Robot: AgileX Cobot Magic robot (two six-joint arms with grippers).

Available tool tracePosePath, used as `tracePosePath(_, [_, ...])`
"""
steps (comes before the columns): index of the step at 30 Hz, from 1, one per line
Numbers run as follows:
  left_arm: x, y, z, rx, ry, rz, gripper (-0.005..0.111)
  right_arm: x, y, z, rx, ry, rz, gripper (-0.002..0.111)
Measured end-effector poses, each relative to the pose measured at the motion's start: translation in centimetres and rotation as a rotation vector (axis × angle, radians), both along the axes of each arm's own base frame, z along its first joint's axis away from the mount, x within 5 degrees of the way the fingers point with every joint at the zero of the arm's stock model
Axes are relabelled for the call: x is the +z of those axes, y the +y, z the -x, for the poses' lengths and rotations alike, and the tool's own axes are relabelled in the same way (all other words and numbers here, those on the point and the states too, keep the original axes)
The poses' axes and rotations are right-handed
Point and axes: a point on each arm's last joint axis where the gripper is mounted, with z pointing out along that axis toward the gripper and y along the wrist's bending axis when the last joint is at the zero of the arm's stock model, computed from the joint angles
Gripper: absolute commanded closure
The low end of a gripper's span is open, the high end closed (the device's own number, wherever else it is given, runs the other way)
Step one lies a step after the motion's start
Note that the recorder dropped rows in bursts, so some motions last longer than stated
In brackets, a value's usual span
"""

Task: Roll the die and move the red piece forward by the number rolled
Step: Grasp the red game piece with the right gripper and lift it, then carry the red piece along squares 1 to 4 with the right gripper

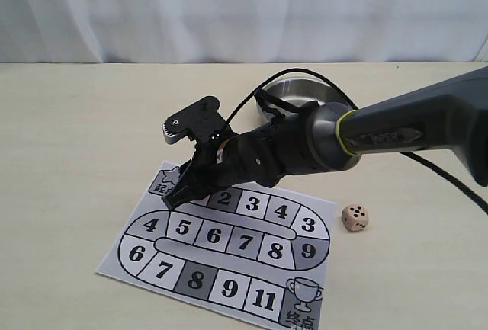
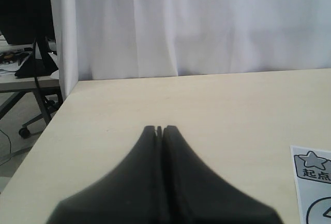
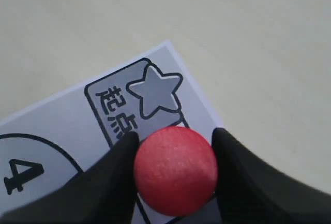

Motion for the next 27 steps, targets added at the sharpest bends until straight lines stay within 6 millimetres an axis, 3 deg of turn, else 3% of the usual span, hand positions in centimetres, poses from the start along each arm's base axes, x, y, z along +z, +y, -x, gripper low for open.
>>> tracePosePath(11, [0.0, 0.0, 0.0, 0.0, 0.0, 0.0, 0.107, 0.3, 0.0, 0.0, -0.001, -0.003, -0.005, 0.104])
tracePosePath(20, [0.0, 0.0, 0.0, 0.0, 0.0, 0.0, 0.107, 4.4, -0.4, 0.6, -0.013, -0.009, -0.04, 0.104])
tracePosePath(24, [0.0, 0.0, 0.0, 0.0, 0.0, 0.0, 0.107, 4.3, -0.9, 1.3, -0.009, 0.023, -0.013, 0.104])
tracePosePath(27, [0.0, 0.0, 0.0, 0.0, 0.0, 0.0, 0.107, 3.2, -1.7, 2.0, -0.012, 0.02, -0.008, 0.104])
